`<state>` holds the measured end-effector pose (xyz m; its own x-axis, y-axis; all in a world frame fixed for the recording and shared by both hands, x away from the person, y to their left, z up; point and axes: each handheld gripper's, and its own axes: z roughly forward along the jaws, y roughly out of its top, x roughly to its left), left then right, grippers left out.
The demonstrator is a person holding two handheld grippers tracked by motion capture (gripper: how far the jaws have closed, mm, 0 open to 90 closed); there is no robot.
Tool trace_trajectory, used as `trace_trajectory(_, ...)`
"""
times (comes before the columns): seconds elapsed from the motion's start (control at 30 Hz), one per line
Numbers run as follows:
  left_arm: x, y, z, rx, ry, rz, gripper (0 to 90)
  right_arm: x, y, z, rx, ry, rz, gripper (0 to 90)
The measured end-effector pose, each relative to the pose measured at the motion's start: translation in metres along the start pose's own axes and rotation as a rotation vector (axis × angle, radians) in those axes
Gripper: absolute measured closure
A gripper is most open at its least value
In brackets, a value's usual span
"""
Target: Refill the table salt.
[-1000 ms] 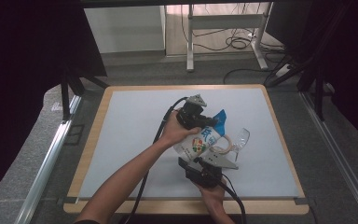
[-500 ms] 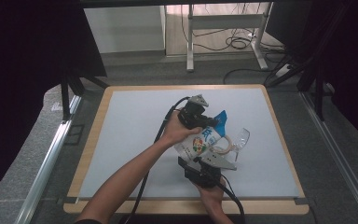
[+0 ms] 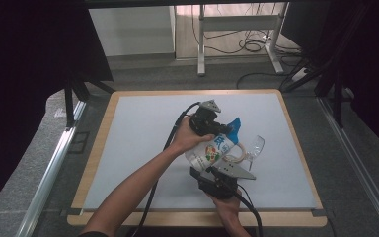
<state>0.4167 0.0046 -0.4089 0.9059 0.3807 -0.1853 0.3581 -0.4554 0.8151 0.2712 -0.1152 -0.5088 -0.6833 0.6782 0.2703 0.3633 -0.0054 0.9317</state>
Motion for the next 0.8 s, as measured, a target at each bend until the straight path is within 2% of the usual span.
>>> trace_trajectory(0.17,0.002,0.0015,0.0014,0.009,-0.01,0.014,89.8,0.0026,0.0014,-0.0006,-0.005,-0.017,0.014,53.2)
trace_trajectory(0.27,0.0039,0.002,0.0035,0.008,-0.013,0.0,89.8,0.0028,0.0026,0.0002,-0.008,-0.023,0.032,53.2)
trace_trajectory(0.47,0.0052,0.0043,0.0052,0.017,-0.023,-0.002,89.8,0.0055,0.0057,0.0019,-0.012,-0.041,0.059,53.1)
trace_trajectory(0.7,0.0051,0.0068,0.0058,0.03,-0.023,0.001,89.7,0.0089,0.0079,0.0044,-0.018,-0.065,0.072,53.1)
trace_trajectory(0.8,0.0057,0.006,0.0056,0.034,-0.019,-0.003,89.7,0.0087,0.0075,0.0051,-0.016,-0.058,0.074,53.1)
